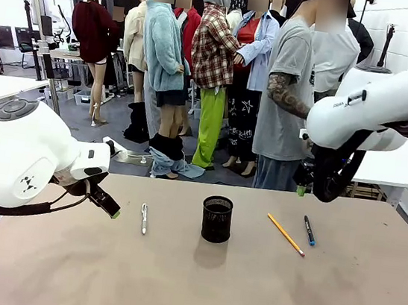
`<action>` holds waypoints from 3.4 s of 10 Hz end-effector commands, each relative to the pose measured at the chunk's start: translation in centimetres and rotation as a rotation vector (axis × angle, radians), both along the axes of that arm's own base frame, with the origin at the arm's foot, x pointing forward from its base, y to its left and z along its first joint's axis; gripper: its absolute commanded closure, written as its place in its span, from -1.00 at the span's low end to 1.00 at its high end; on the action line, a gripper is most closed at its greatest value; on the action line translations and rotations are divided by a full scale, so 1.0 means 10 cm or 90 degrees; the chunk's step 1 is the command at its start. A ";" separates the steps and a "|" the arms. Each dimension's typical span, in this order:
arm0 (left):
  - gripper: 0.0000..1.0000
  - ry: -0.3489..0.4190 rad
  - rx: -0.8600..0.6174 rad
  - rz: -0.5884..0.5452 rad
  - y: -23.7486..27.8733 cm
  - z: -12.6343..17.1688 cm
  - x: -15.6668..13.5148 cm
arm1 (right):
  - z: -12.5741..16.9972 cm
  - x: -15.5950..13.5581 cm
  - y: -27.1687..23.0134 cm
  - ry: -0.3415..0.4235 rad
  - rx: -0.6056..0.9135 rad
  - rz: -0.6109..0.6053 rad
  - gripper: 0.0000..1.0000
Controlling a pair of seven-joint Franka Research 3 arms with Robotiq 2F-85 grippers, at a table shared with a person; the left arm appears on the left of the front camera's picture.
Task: Place the pens into the pen holder.
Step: Pick up a writing instrument from the table and place it into the Pen holder.
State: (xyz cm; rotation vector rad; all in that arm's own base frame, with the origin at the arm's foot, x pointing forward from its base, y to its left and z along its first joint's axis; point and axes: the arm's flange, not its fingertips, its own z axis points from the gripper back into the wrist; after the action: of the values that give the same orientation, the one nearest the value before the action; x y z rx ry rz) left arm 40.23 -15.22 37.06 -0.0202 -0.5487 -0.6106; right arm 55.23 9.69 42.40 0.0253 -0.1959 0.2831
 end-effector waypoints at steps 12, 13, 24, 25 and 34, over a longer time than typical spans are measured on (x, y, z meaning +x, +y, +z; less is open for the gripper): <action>-1.00 -0.001 -0.001 0.002 0.01 0.01 0.00 | -1.03 0.44 -0.12 0.105 -0.013 -0.124 -1.00; -1.00 -0.001 -0.001 0.002 0.01 0.01 0.00 | -1.13 0.49 -0.17 0.113 -0.005 -0.136 -1.00; -1.00 -0.001 -0.001 0.002 0.01 0.01 0.00 | -1.25 0.48 -0.05 0.136 -0.049 -0.133 1.00; -1.00 -0.001 -0.001 0.002 0.01 0.01 0.00 | -1.22 0.45 -0.04 0.155 -0.052 -0.110 1.00; -1.00 -0.001 -0.001 0.002 0.01 0.01 0.00 | -0.06 -0.20 0.22 -0.076 0.237 0.557 1.00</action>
State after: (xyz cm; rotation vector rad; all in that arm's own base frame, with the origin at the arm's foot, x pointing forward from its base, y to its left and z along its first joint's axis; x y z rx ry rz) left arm 40.23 -15.27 37.06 -0.0196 -0.5489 -0.6118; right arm 53.72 13.52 43.33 0.2760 -0.3268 0.9941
